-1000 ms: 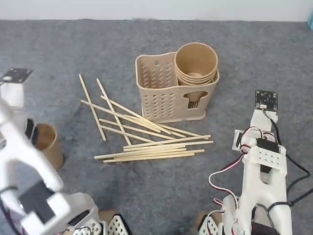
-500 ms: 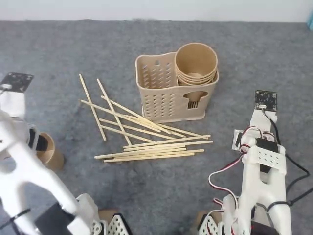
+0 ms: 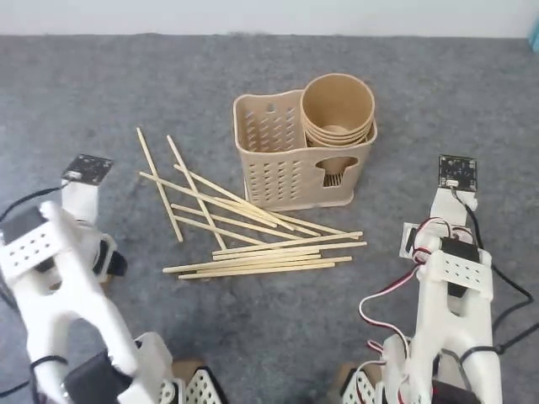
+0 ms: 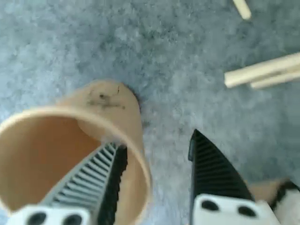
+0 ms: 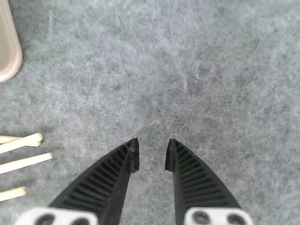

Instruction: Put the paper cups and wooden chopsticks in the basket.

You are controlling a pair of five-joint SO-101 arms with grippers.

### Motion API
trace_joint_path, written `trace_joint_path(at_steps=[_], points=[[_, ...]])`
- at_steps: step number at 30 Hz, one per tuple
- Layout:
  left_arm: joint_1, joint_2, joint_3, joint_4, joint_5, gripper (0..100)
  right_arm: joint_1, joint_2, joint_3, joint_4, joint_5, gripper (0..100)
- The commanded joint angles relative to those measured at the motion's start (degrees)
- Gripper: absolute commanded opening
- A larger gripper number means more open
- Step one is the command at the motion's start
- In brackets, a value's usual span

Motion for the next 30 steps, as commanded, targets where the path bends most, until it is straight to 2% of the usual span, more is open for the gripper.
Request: trace_joint_path(at_steps=[1, 3, 6, 11, 16, 20, 24, 30], points=[[0.5, -2.5, 0.6, -5.2, 3.3, 8, -0.4, 0.0, -0.4, -0.6, 1.2, 10.8], [0.6, -2.5, -0.5, -5.2, 4.4, 0, -0.4, 0.0, -0.4, -0.6, 1.2, 10.8], [0.4, -2.6, -4.2, -2.0, 6.6, 1, -0.4, 0.0, -0.4, -0.6, 1.2, 10.8], [1.8, -2.6, -13.8, 8.4, 8.8, 1, -0.4, 0.0, -0.4, -0.7, 1.2, 10.7], [5.3, -2.6, -26.2, 17.1, 15.1, 1, -0.3, 0.0, -0.4, -0.7, 1.2, 10.6], [9.8, -2.6, -36.1, 23.1, 18.9, 1, -0.1, 0.0, -0.4, -0.7, 1.2, 10.6], [14.2, -4.8, -42.9, 22.9, 24.8, 1, -0.1, 0.0, -0.4, -0.7, 1.2, 10.6], [26.8, -10.6, -61.1, 22.9, 37.2, 1, -0.2, 0.0, -0.4, -0.7, 1.2, 10.6]])
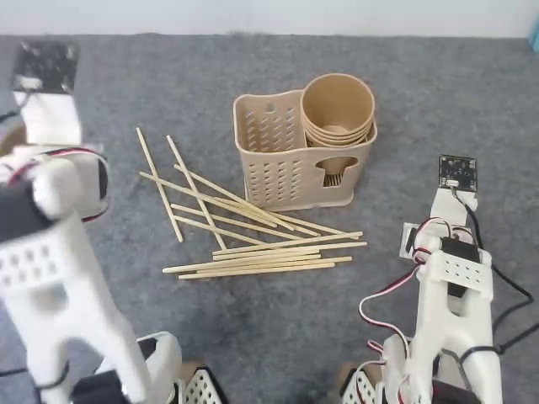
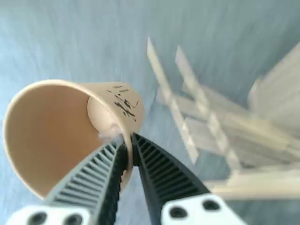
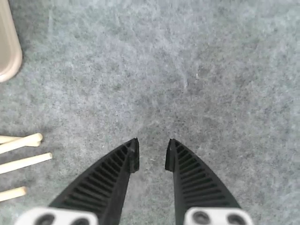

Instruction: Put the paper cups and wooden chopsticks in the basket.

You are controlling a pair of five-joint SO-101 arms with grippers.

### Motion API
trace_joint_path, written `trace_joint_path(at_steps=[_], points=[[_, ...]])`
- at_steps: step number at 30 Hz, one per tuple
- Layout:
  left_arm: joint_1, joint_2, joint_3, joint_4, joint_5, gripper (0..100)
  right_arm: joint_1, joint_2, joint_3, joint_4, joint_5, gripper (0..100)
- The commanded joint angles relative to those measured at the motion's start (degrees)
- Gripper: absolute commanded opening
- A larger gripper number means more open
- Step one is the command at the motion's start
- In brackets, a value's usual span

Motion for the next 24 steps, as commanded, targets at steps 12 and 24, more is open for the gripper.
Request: trace_joint_path(at_steps=[12, 24], points=[[38.1, 9.8, -30.2, -10.3, 26.5, 1, -0.1, 0.0, -0.4, -0.7, 1.2, 10.5], [48.0, 33.0, -40.9, -27.0, 26.8, 1, -0.1, 0.0, -0.4, -0.8, 1.2, 10.5]])
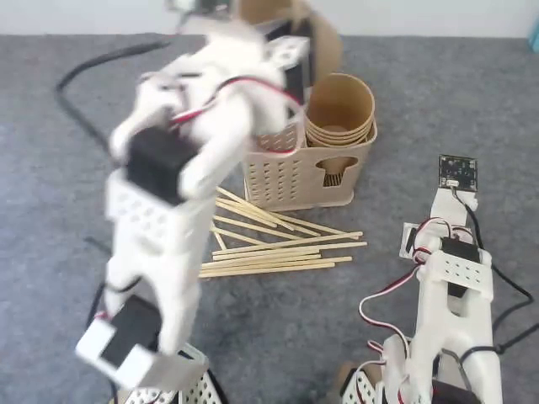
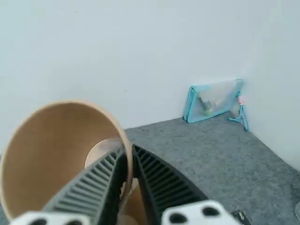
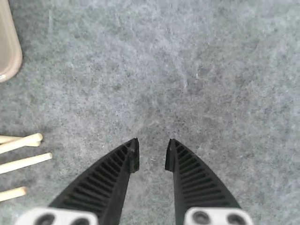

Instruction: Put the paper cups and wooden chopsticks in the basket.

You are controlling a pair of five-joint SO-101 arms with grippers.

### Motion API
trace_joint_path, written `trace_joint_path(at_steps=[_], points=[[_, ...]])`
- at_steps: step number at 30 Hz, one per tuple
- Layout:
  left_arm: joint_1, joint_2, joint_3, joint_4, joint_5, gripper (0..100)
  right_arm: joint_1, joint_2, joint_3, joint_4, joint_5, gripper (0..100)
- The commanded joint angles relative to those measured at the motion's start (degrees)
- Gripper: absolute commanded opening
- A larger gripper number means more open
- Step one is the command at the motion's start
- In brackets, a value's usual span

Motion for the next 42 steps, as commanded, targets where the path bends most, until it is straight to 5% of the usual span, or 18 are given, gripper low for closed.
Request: trace_joint_path(at_steps=[1, 7, 19, 25, 35, 42], points=[[1.8, 5.6, -4.6, -3.7, -0.2, 1, -0.1, 0.0, -0.4, -0.8, 1.2, 10.5], [2.6, 13.4, -11.4, 4.0, -6.7, 1, -0.2, 0.0, -0.4, -0.9, 2.9, 10.5], [5.2, 14.4, -15.8, 14.9, -6.9, 1, -0.3, 0.0, -0.4, -1.0, 3.2, 10.5], [8.7, 9.8, -15.8, 15.9, -7.0, 1, -0.3, 0.0, -0.4, -1.0, 3.2, 10.5], [5.4, 13.9, -15.6, 15.8, -13.4, 1, -0.1, 0.0, -0.4, -0.8, 3.2, 10.5], [4.0, 18.1, -15.7, 18.5, -23.3, 1, -0.1, 0.0, -0.4, -0.8, 3.2, 10.5]])
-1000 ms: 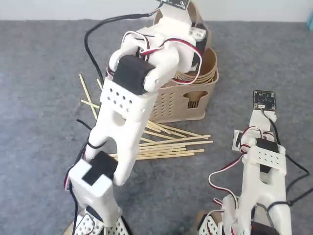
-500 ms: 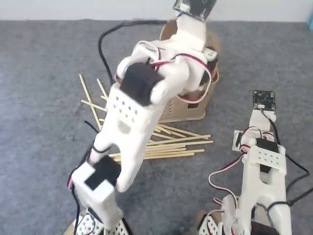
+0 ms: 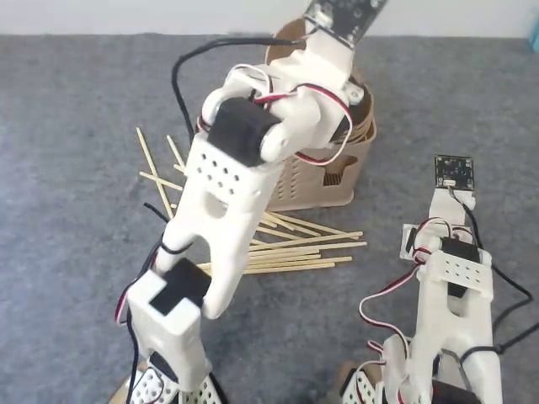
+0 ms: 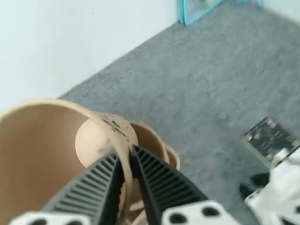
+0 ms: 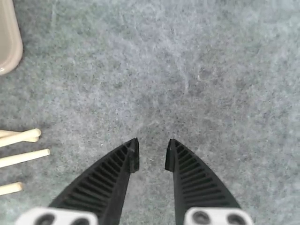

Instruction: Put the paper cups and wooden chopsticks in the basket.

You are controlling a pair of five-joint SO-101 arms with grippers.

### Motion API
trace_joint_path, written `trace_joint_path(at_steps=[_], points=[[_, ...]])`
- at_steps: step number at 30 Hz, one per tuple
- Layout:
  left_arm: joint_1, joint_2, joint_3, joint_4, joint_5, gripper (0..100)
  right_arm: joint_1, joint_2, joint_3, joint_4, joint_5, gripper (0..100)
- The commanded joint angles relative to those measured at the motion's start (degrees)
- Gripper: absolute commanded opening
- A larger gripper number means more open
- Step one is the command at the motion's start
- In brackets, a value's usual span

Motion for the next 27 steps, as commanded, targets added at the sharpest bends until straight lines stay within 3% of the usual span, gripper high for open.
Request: trace_joint_path(at_steps=[1, 27], points=[[-0.7, 0.2, -2.5, 2.4, -4.6, 1, -0.1, 0.0, -0.4, -0.9, 0.6, 10.5], [4.7, -0.7, -4.7, 8.5, -17.7, 1, -0.1, 0.0, -0.4, -0.9, 0.6, 10.5]])
